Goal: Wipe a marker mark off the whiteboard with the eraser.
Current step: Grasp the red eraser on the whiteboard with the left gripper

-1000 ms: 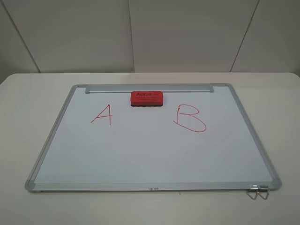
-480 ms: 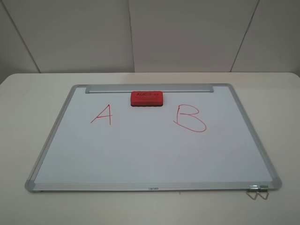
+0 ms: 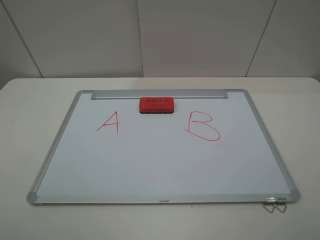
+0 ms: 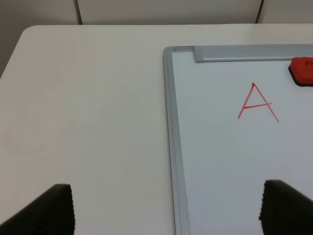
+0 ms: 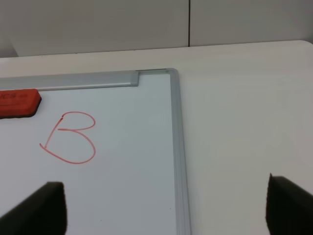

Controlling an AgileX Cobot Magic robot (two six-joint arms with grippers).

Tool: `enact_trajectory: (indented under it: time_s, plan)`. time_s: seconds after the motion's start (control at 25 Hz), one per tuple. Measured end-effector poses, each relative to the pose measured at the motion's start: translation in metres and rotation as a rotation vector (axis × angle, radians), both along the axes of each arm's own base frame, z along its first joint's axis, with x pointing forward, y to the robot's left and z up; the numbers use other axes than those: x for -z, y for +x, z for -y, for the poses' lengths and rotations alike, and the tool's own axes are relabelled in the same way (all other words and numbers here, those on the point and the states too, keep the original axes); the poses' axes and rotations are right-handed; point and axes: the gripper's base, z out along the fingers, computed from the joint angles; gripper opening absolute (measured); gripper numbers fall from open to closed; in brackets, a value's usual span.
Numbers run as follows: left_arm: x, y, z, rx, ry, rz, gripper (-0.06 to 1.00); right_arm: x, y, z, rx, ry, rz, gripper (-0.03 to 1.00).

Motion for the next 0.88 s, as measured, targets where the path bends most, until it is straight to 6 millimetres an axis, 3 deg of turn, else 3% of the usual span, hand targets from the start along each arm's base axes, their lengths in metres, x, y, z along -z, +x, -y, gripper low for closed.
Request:
enact_trajectory:
  time_s: [0.32, 0.48, 0.68, 0.88]
  plan:
    - [0.000, 0.000, 0.000, 0.003, 0.006, 0.001, 0.76, 0.000, 0.000, 0.000, 0.000, 0.000, 0.000, 0.72]
    - [-0.015, 0.013, 0.008, 0.094, -0.001, -0.007, 0.76, 0.000, 0.000, 0.000, 0.000, 0.000, 0.000, 0.72]
    - [-0.033, 0.065, 0.021, 0.257, 0.025, -0.167, 0.76, 0.000, 0.000, 0.000, 0.000, 0.000, 0.000, 0.72]
    - [-0.038, 0.149, 0.029, 0.328, -0.002, -0.332, 0.76, 0.000, 0.000, 0.000, 0.000, 0.000, 0.000, 0.72]
